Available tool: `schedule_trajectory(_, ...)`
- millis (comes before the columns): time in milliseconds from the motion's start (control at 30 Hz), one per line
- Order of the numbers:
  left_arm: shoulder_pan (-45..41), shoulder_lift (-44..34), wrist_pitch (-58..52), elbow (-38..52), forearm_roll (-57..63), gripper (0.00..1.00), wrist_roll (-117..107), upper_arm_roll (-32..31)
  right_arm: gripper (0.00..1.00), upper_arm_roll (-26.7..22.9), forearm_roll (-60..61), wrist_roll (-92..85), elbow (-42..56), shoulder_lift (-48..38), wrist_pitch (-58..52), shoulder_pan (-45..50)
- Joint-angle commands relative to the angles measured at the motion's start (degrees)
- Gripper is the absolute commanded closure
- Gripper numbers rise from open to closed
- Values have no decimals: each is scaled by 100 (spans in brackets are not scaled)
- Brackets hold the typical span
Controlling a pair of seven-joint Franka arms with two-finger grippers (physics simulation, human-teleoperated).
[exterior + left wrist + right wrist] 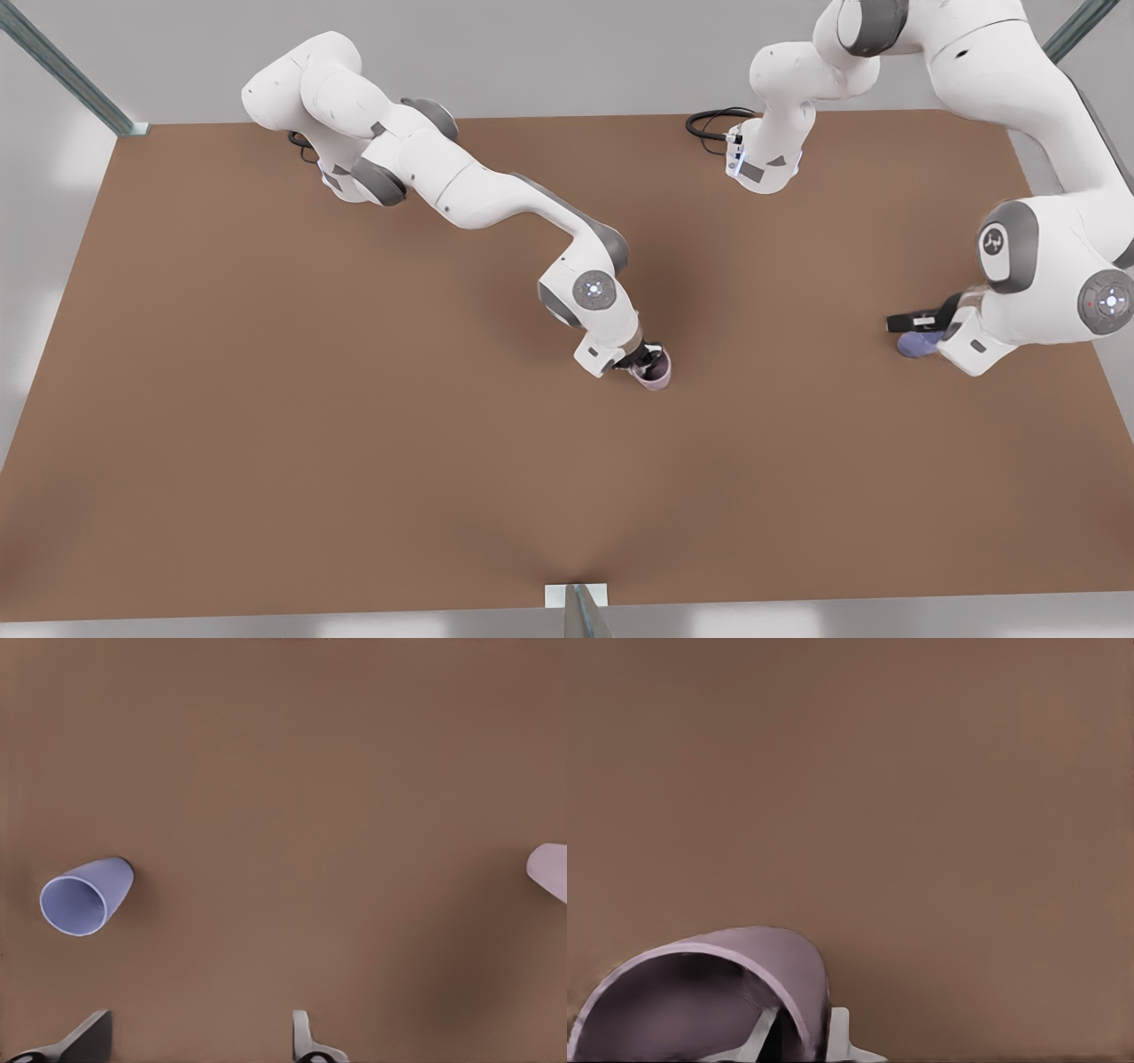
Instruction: Stack the cups, with the pink cup at the bottom and the purple cup at the top
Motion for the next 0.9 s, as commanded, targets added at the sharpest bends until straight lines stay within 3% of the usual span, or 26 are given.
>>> schedule_trajectory(0, 140, 167, 708, -11, -30, 0, 1683, 359, 24, 5, -19, 236, 3, -12, -221, 4)
schedule_trajectory(133, 914, 194, 2325, -959, 14, 0, 2642, 518, 23, -4, -19, 245, 3, -4, -125, 4)
schedule_trajectory(367, 1195, 493, 3178, -1276, 23, 0, 2730, 720, 21, -12, -27, 262, 3, -4, -28, 4)
schedule_trajectory(433, 1204, 449, 3301, -1689, 23, 0, 2774, 720, 14, -4, -19, 298, 3, -48, -45, 4)
schedule_trajectory(467, 1230, 449, 3266, -1786, 14, 0, 3064, 729, 0, 14, -19, 367, 3, -74, -72, 12)
schedule_trajectory(533, 1327, 466, 3284, -1953, 14, 0, 3337, 729, 0, 5, -19, 456, 20, -188, -107, 100)
schedule_trajectory(600, 1415, 467, 3284, -2058, 23, 0, 3354, 729, 0, -328, -80, 447, -172, -1162, -826, -128)
schedule_trajectory(667, 1494, 484, 3319, -2155, 23, 0, 3495, 729, 0, -496, -168, 342, -1314, -2709, -2058, -1015)
schedule_trajectory(733, 1494, 633, 3336, -2164, -21, 0, 3486, 729, 0, -434, -484, -1028, -4099, -4959, -1962, -2289)
schedule_trajectory(767, 1494, 721, 3389, -2208, -21, 0, 3486, 729, 0, -83, -493, -1968, -5190, -5970, -1917, -3336)
schedule_trajectory(833, 1503, 730, 3828, -2577, -30, 0, 3486, 729, 0, -769, -440, -3814, -5210, -6464, -2725, -3757)
schedule_trajectory(867, 1503, 774, 3881, -2586, -39, 0, 3486, 729, 0, -610, -432, -4219, -4875, -6350, -3306, -4100)
